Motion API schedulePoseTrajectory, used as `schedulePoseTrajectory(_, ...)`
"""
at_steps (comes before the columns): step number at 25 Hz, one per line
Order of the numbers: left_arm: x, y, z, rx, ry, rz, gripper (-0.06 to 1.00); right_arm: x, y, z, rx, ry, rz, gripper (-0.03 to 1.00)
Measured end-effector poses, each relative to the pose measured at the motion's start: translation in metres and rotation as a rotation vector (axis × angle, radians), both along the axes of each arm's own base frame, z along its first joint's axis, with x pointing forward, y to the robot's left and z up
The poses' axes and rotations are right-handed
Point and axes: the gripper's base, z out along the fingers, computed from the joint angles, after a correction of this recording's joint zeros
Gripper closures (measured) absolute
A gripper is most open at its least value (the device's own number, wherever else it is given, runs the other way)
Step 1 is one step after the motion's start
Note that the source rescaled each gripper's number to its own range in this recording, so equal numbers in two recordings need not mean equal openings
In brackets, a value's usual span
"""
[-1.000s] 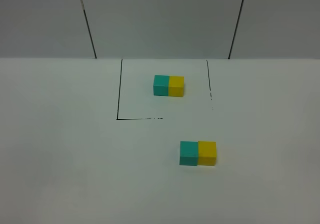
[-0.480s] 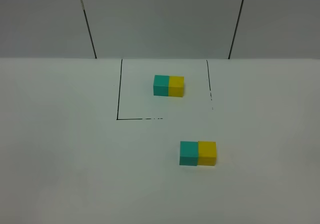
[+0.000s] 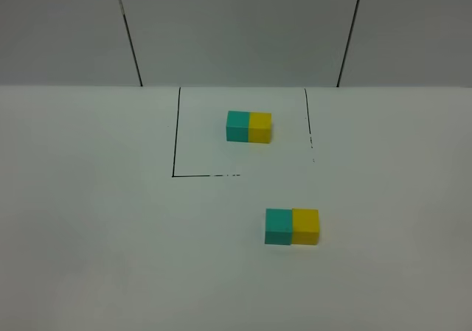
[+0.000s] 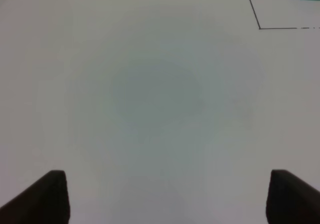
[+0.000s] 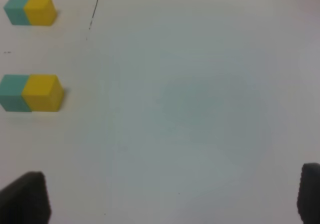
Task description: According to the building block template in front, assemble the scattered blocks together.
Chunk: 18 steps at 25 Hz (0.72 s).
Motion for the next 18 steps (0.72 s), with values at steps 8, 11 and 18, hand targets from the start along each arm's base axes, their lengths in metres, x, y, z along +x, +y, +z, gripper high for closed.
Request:
schedulePoseTrajectory(8, 0.0000, 0.0000, 0.0000, 0.000, 0.000, 0.000, 0.23, 0.0000, 0.0000, 0.0000, 0.000, 0.000, 0.000, -0.03)
schedulePoseTrajectory(11, 0.0000, 0.0000, 0.0000, 0.000, 0.000, 0.000, 0.23, 0.0000, 0.0000, 0.0000, 0.000, 0.000, 0.000, -0.03)
schedulePoseTrajectory(18, 0.0000, 0.0000, 0.0000, 0.000, 0.000, 0.000, 0.23, 0.0000, 0.0000, 0.0000, 0.000, 0.000, 0.000, -0.03)
